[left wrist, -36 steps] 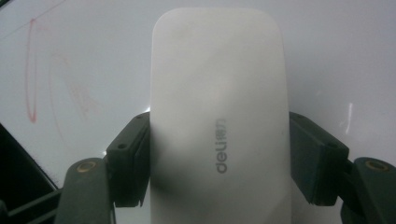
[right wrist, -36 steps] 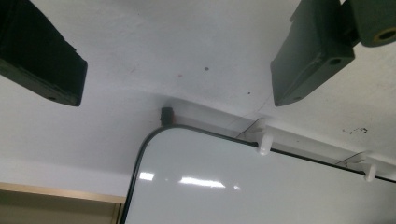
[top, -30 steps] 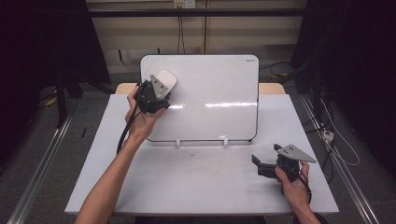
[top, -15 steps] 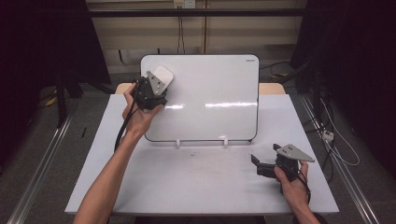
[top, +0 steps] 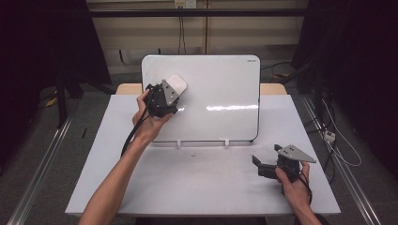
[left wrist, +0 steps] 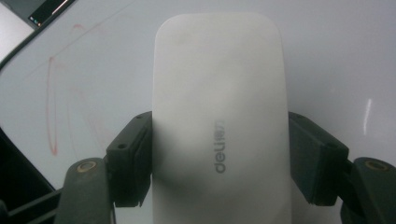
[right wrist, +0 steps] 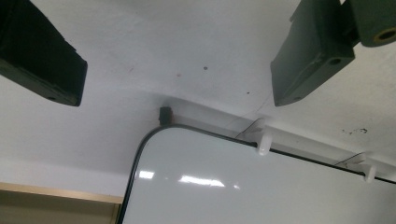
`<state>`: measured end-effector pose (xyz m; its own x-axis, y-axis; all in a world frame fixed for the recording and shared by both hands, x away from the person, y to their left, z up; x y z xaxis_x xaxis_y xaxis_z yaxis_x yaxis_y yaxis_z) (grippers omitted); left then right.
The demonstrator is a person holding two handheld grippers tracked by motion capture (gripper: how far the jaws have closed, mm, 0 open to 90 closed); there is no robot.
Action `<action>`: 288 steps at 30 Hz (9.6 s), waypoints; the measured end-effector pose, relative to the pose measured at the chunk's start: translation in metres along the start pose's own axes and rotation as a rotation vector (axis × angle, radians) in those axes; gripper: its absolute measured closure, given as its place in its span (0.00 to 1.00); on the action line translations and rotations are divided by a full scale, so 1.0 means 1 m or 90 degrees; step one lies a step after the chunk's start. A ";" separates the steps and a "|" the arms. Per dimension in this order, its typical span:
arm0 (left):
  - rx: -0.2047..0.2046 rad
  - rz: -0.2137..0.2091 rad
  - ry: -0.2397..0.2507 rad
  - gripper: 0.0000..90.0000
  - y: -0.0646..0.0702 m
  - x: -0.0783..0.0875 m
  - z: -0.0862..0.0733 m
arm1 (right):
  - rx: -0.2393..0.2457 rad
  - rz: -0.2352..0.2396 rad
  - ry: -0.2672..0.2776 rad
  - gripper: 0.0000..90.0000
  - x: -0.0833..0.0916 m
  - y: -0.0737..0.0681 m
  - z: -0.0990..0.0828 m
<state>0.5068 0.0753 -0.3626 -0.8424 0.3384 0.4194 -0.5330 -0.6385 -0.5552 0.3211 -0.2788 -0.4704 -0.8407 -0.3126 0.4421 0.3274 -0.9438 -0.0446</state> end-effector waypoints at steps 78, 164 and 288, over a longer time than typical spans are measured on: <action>0.095 0.136 -0.159 0.35 -0.077 0.015 -0.031 | 0.000 0.000 0.000 0.04 0.000 0.000 0.000; 0.156 -0.050 -0.046 0.35 -0.080 0.001 0.013 | -0.001 0.000 -0.001 0.04 -0.003 0.000 0.001; 0.333 -0.148 0.030 0.05 0.009 0.103 -0.090 | 0.007 0.010 0.008 0.04 0.001 -0.006 0.003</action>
<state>0.4082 0.1665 -0.3890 -0.7170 0.5333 0.4490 -0.6041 -0.7967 -0.0183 0.3202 -0.2733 -0.4670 -0.8408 -0.3295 0.4295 0.3462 -0.9372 -0.0413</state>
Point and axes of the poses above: each handheld gripper's, and its own axes: x roughly backward along the jaws, z roughly out of its top, y roughly to its right, the point moved 3 cm from there along -x, roughly forward along the jaws, and after that the axes turned 1 degree about -z, right-handed, at the moved point
